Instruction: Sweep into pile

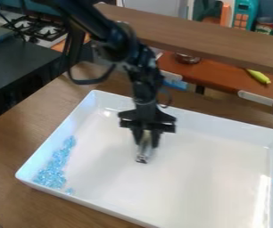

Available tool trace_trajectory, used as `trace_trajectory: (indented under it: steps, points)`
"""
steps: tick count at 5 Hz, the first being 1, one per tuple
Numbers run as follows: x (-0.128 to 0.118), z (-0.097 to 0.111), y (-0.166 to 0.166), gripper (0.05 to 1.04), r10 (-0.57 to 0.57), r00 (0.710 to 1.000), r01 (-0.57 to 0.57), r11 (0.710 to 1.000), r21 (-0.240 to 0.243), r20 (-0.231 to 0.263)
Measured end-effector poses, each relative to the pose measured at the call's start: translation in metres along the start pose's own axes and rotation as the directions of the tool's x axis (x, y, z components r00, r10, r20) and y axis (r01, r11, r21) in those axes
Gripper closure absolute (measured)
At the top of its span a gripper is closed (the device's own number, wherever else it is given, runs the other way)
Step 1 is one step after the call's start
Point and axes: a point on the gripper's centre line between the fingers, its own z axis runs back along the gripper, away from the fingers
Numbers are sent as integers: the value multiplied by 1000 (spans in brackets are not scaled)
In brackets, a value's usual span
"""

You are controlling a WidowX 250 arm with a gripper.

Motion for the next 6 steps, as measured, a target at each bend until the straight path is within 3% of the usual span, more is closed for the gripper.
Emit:
trace_trajectory:
  steps: [4, 5, 6]
  points:
    - [-39, 10, 123, 701, 69, 997, -68, 998, -10, 37]
    - [-48, 13, 130, 701, 10, 999, -12, 999, 34, 52]
    - [-53, 27, 127, 701, 37, 997, -39, 999, 26, 64]
